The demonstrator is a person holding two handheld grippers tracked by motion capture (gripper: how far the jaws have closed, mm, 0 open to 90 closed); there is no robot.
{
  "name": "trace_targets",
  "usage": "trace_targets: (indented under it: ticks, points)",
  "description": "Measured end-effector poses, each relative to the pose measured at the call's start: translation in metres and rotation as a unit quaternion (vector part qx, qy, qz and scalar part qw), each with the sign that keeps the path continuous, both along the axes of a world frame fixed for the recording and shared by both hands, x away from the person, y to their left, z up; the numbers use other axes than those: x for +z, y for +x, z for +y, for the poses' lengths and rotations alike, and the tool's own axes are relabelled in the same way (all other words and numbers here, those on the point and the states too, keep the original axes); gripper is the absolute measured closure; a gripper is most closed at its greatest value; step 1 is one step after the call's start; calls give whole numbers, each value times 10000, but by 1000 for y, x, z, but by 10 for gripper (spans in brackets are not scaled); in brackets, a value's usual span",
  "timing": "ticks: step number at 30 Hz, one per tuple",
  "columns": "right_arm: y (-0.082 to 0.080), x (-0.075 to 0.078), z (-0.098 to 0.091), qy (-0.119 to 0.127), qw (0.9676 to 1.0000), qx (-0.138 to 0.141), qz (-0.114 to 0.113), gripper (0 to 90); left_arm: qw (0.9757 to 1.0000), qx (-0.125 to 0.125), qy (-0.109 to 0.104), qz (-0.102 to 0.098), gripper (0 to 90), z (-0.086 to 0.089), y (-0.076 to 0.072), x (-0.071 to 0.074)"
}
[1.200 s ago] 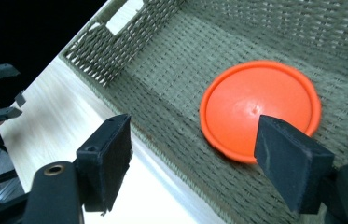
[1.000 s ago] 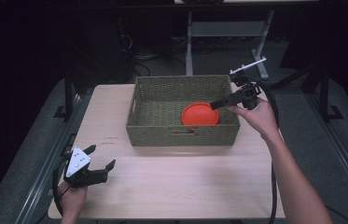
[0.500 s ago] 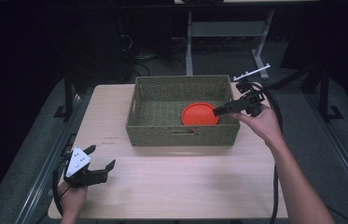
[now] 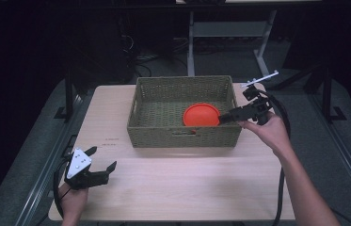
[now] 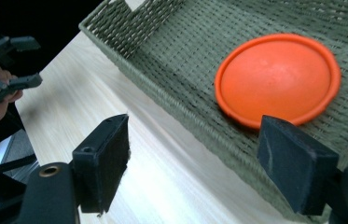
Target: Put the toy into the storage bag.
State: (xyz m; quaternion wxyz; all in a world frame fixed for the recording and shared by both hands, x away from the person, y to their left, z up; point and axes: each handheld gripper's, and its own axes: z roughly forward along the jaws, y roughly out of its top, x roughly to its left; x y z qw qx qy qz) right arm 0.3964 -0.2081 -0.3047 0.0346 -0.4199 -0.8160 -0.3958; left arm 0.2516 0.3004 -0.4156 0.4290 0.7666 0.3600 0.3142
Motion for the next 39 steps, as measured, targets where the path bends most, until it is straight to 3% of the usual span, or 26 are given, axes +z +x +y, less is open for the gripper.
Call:
trace_targets:
  ticks: [9, 22, 39]
  points:
    - [-16, -16, -8, 44, 10000, 39, 41, 237, 10000, -45, 34, -2, 130, -1, -1, 0]
    - [-34, -27, -18, 141, 9999, 37, -16, 235, 9999, -62, 85, -7, 130, -1, -2, 0]
    - [-54, -51, -40, 303, 9995, -92, 78, 227, 10000, -48, 56, 1, 130, -1, -3, 0]
